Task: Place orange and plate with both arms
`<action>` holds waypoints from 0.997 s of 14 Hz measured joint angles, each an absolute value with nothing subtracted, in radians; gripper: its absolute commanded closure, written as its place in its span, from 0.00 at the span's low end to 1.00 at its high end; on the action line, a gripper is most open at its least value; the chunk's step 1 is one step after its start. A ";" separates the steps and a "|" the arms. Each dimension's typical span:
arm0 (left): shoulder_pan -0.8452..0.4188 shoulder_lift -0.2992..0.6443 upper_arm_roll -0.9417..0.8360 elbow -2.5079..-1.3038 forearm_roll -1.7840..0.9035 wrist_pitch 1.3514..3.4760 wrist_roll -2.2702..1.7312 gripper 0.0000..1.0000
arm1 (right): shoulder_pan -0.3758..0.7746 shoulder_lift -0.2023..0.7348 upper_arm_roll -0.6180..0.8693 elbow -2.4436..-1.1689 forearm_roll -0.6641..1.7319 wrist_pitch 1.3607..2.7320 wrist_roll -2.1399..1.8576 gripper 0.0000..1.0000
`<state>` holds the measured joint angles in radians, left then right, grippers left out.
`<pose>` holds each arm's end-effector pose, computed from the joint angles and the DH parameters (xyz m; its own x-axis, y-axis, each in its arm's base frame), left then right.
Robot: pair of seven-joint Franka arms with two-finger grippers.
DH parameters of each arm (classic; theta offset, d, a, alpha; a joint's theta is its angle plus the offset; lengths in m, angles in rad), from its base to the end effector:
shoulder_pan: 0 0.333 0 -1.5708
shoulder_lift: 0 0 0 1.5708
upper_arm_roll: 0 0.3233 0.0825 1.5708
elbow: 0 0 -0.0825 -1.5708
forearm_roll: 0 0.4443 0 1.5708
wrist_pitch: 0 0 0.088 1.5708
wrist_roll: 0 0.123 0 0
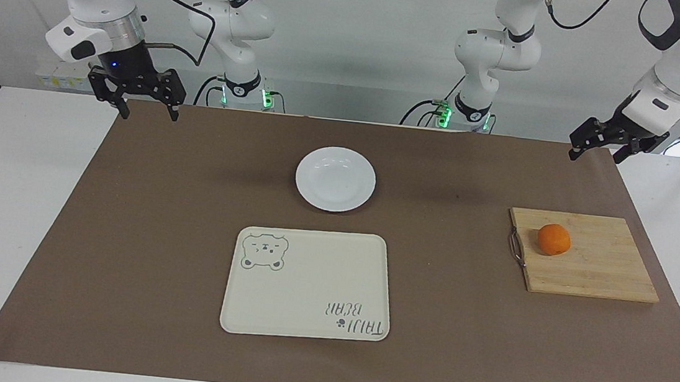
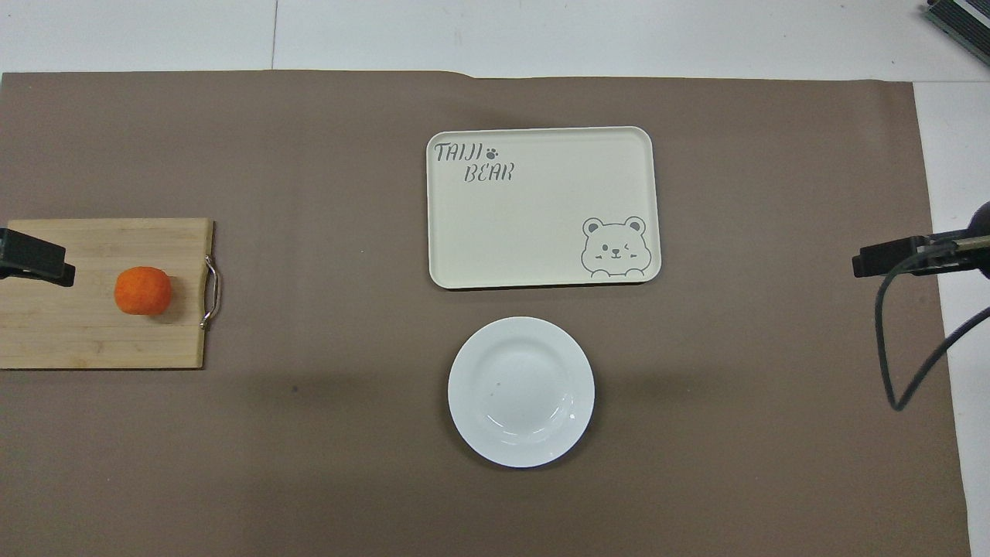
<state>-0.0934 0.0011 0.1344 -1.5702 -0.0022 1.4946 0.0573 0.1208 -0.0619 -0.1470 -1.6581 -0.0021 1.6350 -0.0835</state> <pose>0.6050 0.0245 0.6091 0.9969 -0.0166 -0.0764 -0.0161 -0.9998 0.0064 0.6012 -0.0184 0.6121 0.9976 0.0574 0.0386 0.0575 -0.9983 -0.0038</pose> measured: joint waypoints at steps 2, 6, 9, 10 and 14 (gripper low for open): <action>-0.078 -0.018 0.136 -1.615 -0.002 1.532 0.061 0.00 | 0.121 -0.062 -0.147 -1.658 -0.002 1.635 -0.084 0.00; -0.031 -0.041 0.136 -1.686 -0.002 1.565 0.127 0.00 | 0.121 -0.062 -0.147 -1.658 -0.002 1.635 -0.084 0.00; 0.019 -0.043 0.138 -1.753 -0.002 1.646 0.202 0.00 | 0.121 -0.062 -0.147 -1.658 -0.002 1.635 -0.083 0.00; 0.032 -0.043 0.138 -1.780 -0.002 1.677 0.222 0.00 | 0.121 -0.062 -0.147 -1.658 -0.002 1.635 -0.084 0.00; 0.064 -0.042 0.139 -1.901 -0.002 1.829 0.263 0.00 | 0.121 -0.062 -0.147 -1.658 -0.002 1.635 -0.084 0.00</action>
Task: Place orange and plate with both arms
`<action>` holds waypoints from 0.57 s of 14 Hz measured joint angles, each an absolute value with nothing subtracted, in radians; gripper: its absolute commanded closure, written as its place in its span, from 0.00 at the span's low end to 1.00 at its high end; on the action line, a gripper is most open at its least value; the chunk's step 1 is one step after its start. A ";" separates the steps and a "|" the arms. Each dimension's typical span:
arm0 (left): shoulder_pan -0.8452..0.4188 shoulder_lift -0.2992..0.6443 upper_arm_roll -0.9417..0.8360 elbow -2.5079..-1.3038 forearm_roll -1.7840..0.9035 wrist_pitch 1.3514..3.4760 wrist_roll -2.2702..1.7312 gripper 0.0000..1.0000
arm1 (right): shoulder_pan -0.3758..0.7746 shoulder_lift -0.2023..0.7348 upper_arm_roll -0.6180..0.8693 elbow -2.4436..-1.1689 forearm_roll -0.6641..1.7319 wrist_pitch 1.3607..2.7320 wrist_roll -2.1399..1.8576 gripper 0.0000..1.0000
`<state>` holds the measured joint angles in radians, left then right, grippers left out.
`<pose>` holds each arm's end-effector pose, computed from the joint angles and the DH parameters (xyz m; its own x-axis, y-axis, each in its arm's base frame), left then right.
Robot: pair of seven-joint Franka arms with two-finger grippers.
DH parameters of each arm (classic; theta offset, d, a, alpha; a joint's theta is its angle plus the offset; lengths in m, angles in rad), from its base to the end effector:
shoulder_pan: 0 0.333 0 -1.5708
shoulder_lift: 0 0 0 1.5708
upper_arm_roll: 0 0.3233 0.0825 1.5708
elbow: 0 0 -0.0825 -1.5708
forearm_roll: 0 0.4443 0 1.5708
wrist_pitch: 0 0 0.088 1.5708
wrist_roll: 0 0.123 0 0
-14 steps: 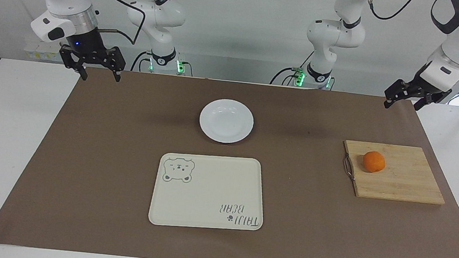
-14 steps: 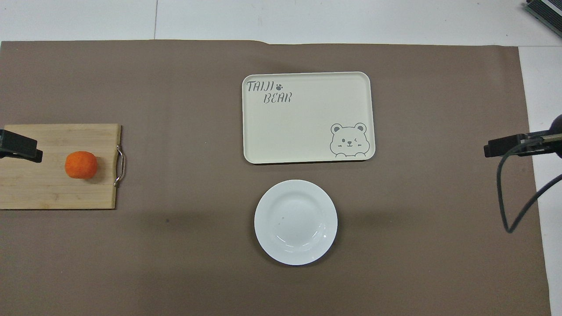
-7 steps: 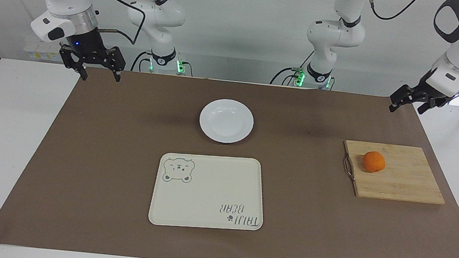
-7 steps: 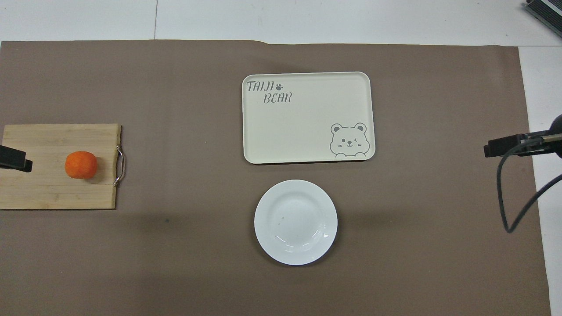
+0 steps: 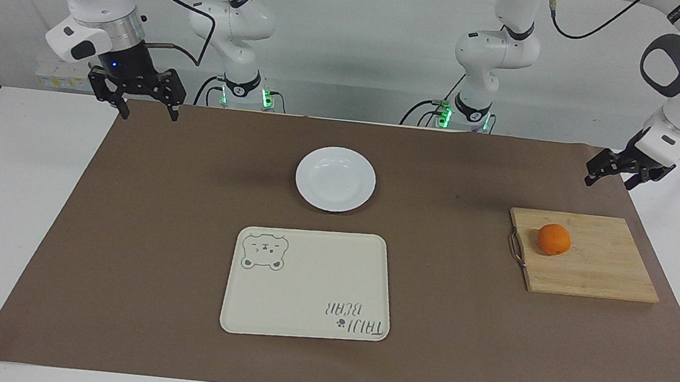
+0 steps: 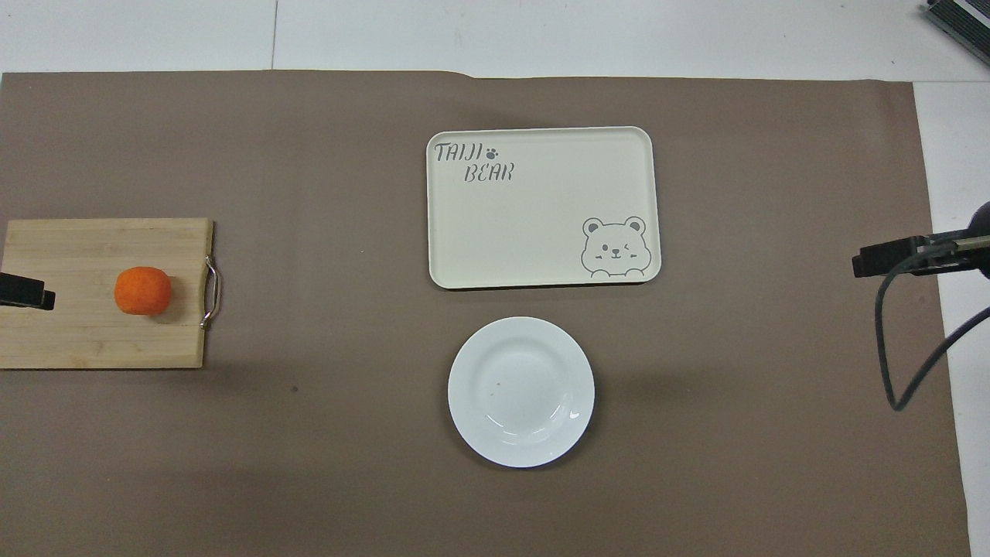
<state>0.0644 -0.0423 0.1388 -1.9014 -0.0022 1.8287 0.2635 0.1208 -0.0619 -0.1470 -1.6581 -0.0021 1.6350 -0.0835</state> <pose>0.5899 0.1222 0.4864 0.9978 -0.0601 -0.0277 -0.0597 -0.9981 0.0157 0.6012 -0.0184 0.6121 0.9976 0.0574 0.0386 0.0575 -0.9983 -0.0038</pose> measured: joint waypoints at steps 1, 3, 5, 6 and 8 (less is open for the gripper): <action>0.064 -0.041 0.136 -1.940 -0.002 1.883 0.264 0.00 | 0.121 -0.062 -0.147 -1.658 -0.002 1.635 -0.084 0.00; 0.063 -0.030 0.130 -1.995 -0.002 1.960 0.264 0.00 | 0.121 -0.062 -0.147 -1.658 -0.002 1.635 -0.084 0.00; 0.061 -0.001 0.127 -2.014 -0.002 2.010 0.264 0.00 | 0.121 -0.062 -0.147 -1.658 -0.002 1.635 -0.083 0.00; 0.061 0.022 0.126 -2.017 -0.002 2.043 0.264 0.00 | 0.121 -0.062 -0.147 -1.658 -0.002 1.635 -0.084 0.00; 0.061 0.078 0.125 -2.020 -0.002 2.113 0.260 0.00 | 0.121 -0.062 -0.147 -1.658 -0.002 1.635 -0.084 0.00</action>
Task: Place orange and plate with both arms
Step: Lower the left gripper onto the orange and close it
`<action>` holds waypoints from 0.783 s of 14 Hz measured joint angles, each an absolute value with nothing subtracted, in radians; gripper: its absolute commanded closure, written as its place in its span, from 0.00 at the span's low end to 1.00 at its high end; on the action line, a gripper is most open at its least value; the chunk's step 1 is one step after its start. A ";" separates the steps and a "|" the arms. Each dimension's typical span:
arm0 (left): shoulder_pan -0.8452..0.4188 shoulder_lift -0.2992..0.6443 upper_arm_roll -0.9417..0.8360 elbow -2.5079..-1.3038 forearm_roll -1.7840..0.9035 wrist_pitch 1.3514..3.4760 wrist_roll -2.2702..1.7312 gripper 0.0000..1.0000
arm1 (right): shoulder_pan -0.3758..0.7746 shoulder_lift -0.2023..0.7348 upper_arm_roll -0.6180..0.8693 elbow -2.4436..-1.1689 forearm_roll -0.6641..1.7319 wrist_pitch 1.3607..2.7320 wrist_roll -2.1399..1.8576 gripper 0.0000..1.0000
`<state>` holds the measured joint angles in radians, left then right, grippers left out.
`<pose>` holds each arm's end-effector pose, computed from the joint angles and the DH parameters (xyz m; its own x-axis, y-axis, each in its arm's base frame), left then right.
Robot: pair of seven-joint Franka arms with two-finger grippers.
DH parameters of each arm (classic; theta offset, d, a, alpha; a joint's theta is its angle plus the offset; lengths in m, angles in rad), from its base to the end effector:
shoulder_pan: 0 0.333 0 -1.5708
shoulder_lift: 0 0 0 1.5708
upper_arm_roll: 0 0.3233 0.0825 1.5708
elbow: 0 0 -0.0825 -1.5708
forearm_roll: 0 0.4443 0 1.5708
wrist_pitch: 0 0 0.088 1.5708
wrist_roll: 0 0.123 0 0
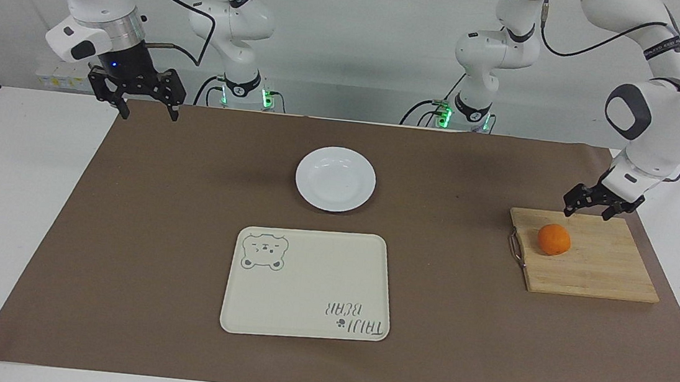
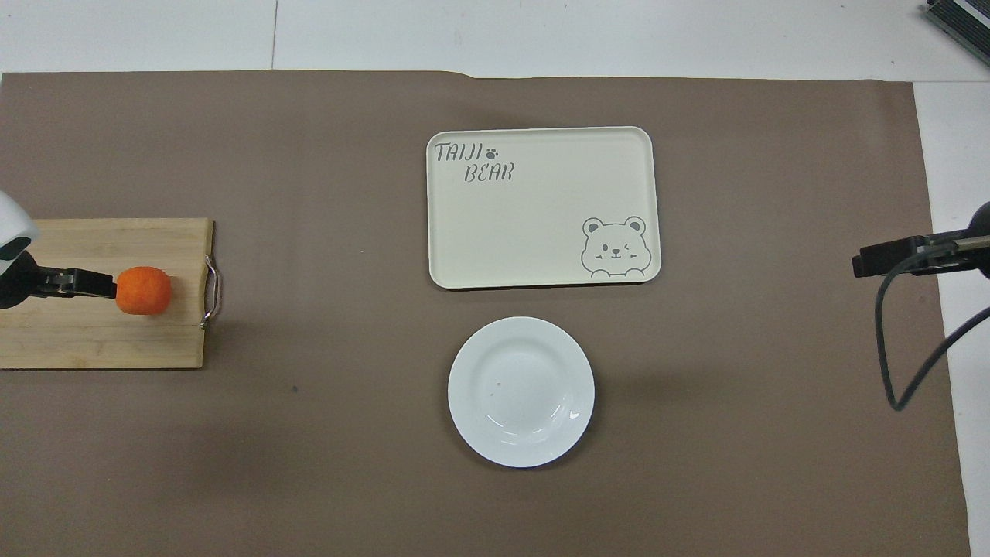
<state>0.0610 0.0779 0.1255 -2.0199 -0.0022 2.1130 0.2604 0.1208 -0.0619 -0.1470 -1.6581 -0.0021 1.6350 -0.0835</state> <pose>0.6121 0.1147 0.3755 0.9972 -0.0732 0.0133 -0.0731 -0.9973 -0.0117 0.6012 -0.0184 0.6121 0.9976 0.0574 0.0386 0.0575 -0.9983 -0.0038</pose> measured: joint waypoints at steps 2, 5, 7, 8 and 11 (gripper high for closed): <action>0.060 0.129 0.122 -2.020 -0.002 2.171 0.240 0.00 | 0.121 -0.062 -0.147 -1.658 -0.002 1.635 -0.083 0.00; 0.049 0.178 0.114 -2.022 -0.034 2.225 0.180 0.00 | 0.121 -0.062 -0.147 -1.658 -0.002 1.635 -0.084 0.00; 0.038 0.193 0.114 -2.033 -0.076 2.256 0.167 0.00 | 0.121 -0.062 -0.147 -1.658 -0.002 1.635 -0.083 0.00; 0.036 0.194 0.114 -2.043 -0.090 2.265 0.165 0.00 | 0.121 -0.062 -0.147 -1.658 -0.002 1.635 -0.084 0.00; 0.034 0.192 0.114 -2.070 -0.102 2.270 0.163 0.00 | 0.121 -0.062 -0.147 -1.658 -0.002 1.635 -0.083 0.00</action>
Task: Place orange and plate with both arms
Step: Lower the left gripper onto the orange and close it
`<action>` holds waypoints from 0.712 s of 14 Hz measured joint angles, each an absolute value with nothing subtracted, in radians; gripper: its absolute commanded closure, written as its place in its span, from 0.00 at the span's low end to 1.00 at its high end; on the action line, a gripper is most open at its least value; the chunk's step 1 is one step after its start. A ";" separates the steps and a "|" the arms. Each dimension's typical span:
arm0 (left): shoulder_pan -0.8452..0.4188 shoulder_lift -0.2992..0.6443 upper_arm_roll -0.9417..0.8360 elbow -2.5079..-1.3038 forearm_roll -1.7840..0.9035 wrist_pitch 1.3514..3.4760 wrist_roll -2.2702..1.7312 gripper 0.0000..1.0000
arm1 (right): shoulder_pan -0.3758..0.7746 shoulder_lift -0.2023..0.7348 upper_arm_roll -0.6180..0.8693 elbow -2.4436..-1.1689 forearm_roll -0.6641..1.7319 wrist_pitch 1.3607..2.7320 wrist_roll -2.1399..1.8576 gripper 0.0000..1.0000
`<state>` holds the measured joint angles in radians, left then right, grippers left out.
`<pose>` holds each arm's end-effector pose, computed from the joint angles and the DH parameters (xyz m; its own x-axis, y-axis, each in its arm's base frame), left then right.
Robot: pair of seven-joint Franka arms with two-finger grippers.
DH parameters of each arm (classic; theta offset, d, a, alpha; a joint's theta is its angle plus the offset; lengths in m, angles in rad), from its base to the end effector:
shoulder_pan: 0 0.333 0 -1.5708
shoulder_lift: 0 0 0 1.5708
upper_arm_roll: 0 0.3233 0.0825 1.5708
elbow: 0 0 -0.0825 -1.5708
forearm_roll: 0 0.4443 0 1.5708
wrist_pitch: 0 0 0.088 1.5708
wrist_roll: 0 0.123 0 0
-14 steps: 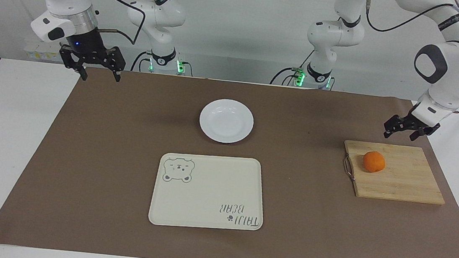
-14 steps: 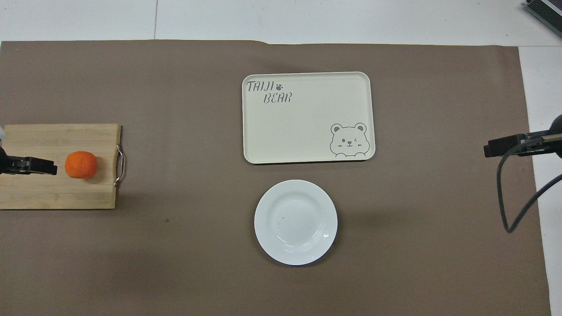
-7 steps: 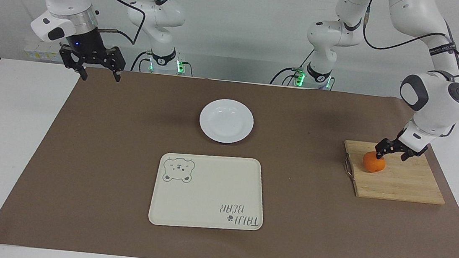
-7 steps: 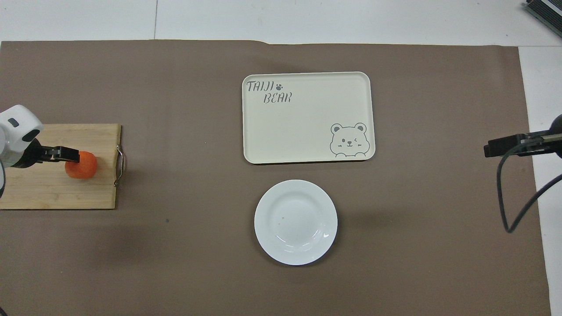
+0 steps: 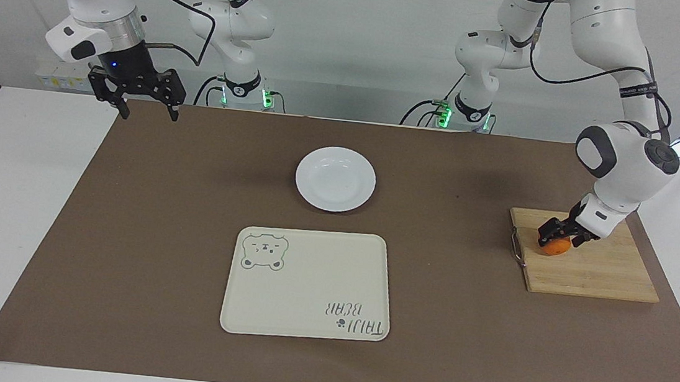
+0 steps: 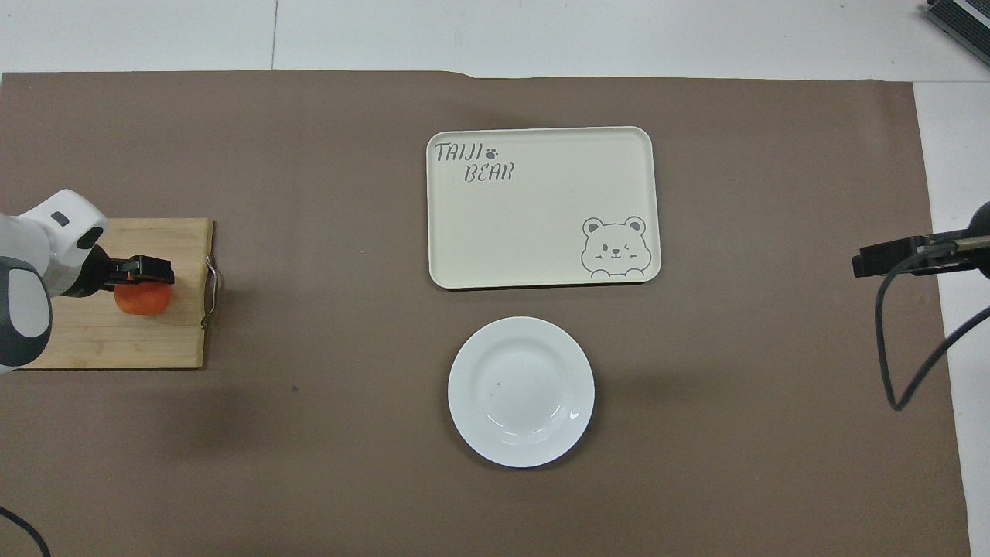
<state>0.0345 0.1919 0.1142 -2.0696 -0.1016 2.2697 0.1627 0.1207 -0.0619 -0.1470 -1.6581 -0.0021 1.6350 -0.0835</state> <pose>0.6206 0.0887 0.2937 0.9986 0.0493 0.0173 0.0483 -0.9973 0.0545 0.6012 -0.0184 0.6121 0.9976 0.0573 0.0386 0.0574 -0.9983 -0.0038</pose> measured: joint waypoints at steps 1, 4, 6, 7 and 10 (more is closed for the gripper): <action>0.034 0.191 0.114 -2.084 -0.102 2.276 0.163 0.00 | 0.121 -0.062 -0.147 -1.658 -0.002 1.635 -0.084 0.00; 0.034 0.192 0.115 -2.113 -0.102 2.306 0.160 1.00 | 0.121 -0.062 -0.147 -1.658 -0.002 1.635 -0.084 0.00; 0.034 0.191 0.116 -2.113 -0.102 2.309 0.144 1.00 | 0.121 -0.062 -0.147 -1.658 -0.002 1.635 -0.084 0.00; 0.034 0.191 0.116 -2.111 -0.103 2.312 0.137 1.00 | 0.121 -0.062 -0.147 -1.658 -0.002 1.635 -0.083 0.00; 0.033 0.181 0.113 -2.078 -0.103 2.286 0.080 1.00 | 0.121 -0.062 -0.147 -1.658 -0.002 1.635 -0.083 0.00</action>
<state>0.0327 0.1809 0.1134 -2.0781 -0.1032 2.2860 0.0797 0.1208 -0.0619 -0.1470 -1.6581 -0.0021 1.6350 -0.0835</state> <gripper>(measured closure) 0.233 0.000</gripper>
